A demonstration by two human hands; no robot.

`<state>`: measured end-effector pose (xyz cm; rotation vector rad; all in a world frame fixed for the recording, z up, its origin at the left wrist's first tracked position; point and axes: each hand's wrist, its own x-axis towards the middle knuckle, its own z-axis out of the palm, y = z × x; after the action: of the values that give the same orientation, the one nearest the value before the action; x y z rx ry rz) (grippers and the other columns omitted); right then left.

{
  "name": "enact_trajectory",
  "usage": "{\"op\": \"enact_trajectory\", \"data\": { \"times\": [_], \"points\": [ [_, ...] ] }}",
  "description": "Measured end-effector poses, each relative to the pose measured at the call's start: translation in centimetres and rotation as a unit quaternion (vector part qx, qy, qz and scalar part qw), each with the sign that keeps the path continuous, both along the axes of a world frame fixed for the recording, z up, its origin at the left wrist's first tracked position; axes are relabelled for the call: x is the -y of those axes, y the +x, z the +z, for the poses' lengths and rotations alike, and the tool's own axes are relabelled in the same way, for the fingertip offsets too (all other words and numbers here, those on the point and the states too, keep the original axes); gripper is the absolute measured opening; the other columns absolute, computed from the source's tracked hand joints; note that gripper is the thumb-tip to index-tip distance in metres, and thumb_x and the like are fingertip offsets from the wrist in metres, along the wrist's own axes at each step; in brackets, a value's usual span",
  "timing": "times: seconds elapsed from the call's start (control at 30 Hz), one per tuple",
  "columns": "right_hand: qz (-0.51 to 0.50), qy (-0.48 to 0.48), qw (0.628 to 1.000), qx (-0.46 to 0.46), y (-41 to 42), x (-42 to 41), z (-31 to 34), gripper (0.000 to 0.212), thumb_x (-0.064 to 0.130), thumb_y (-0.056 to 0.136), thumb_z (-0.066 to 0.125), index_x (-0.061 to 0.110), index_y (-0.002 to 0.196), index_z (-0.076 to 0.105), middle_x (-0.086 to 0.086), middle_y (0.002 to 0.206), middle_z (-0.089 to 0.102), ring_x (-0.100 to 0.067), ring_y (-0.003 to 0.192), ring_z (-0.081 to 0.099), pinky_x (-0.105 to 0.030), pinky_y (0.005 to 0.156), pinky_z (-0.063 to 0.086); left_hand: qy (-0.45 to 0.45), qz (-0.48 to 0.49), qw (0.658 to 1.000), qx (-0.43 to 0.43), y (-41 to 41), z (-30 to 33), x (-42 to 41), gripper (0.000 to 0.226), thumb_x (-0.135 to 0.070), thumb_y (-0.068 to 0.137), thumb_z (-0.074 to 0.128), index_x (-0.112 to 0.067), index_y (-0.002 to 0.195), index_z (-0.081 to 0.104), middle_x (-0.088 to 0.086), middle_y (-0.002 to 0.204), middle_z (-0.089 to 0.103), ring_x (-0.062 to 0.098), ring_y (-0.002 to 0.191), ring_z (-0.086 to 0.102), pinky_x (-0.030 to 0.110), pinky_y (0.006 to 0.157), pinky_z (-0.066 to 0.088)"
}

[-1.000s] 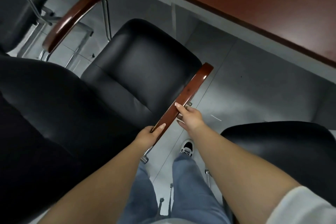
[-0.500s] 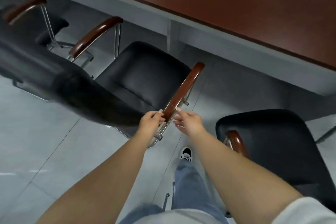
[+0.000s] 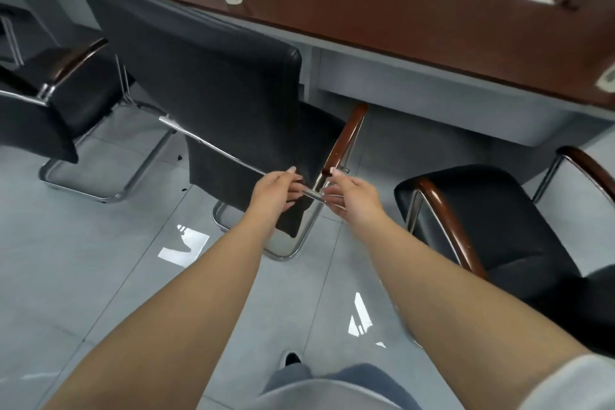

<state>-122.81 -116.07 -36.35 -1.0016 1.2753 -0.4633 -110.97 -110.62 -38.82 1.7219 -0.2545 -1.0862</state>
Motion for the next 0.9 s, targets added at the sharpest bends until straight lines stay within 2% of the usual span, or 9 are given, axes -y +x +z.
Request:
{"op": "enact_trajectory", "data": {
  "times": [0.17, 0.4, 0.53, 0.67, 0.8, 0.9],
  "points": [
    [0.017, -0.009, 1.0, 0.01, 0.6, -4.4, 1.2, 0.02, 0.031, 0.091, 0.057, 0.012, 0.09, 0.062, -0.002, 0.077, 0.065, -0.011, 0.066, 0.062, -0.019, 0.066, 0.052, -0.033, 0.019, 0.999, 0.029, 0.2, 1.7, -5.1, 0.023, -0.03, 0.095, 0.049, -0.018, 0.082, 0.063, -0.001, 0.077, 0.067, 0.013, 0.078, 0.063, 0.027, 0.079, 0.05],
    [0.099, 0.01, 0.995, 0.022, 2.1, -13.0, 0.5, 0.028, 0.034, 0.091, 0.056, 0.008, 0.098, 0.064, -0.004, 0.079, 0.067, -0.013, 0.068, 0.062, -0.025, 0.075, 0.054, -0.022, 0.09, 0.995, 0.023, 1.0, 1.8, -15.8, 0.024, -0.031, 0.095, 0.047, -0.019, 0.078, 0.06, 0.0, 0.078, 0.066, 0.013, 0.073, 0.06, 0.024, 0.073, 0.047],
    [0.128, 0.013, 0.992, 0.013, 3.3, -17.6, 0.3, 0.023, 0.037, 0.09, 0.057, 0.015, 0.087, 0.065, -0.003, 0.083, 0.068, -0.017, 0.078, 0.065, -0.031, 0.085, 0.054, -0.009, 0.112, 0.994, 0.008, 1.8, 1.8, -20.9, 0.021, -0.031, 0.093, 0.049, -0.018, 0.083, 0.061, 0.0, 0.078, 0.066, 0.014, 0.077, 0.06, 0.028, 0.08, 0.046],
    [0.142, 0.0, 0.99, 0.02, 6.2, -19.9, 1.1, 0.024, 0.038, 0.09, 0.058, 0.016, 0.082, 0.064, -0.004, 0.084, 0.069, -0.019, 0.084, 0.065, -0.034, 0.088, 0.054, -0.025, 0.116, 0.993, 0.012, 4.5, 2.7, -23.6, 0.022, -0.029, 0.094, 0.048, -0.019, 0.08, 0.06, -0.001, 0.076, 0.065, 0.013, 0.073, 0.059, 0.025, 0.075, 0.045],
    [0.151, 0.005, 0.987, 0.047, 12.1, -22.5, 2.3, 0.023, 0.034, 0.092, 0.056, 0.013, 0.089, 0.064, -0.003, 0.08, 0.067, -0.014, 0.075, 0.064, -0.028, 0.083, 0.055, -0.05, 0.121, 0.991, 0.01, 10.6, 3.8, -26.1, 0.023, -0.03, 0.095, 0.047, -0.018, 0.079, 0.059, -0.002, 0.073, 0.063, 0.011, 0.067, 0.057, 0.022, 0.067, 0.043],
    [0.139, 0.009, 0.989, 0.055, 17.6, -24.5, 2.1, 0.027, 0.031, 0.092, 0.056, 0.007, 0.098, 0.065, -0.005, 0.079, 0.067, -0.011, 0.066, 0.062, -0.021, 0.07, 0.055, -0.055, 0.106, 0.993, 0.013, 15.8, 4.0, -27.9, 0.023, -0.03, 0.095, 0.047, -0.017, 0.081, 0.059, -0.002, 0.073, 0.063, 0.01, 0.067, 0.057, 0.02, 0.066, 0.043]
  ]
}}
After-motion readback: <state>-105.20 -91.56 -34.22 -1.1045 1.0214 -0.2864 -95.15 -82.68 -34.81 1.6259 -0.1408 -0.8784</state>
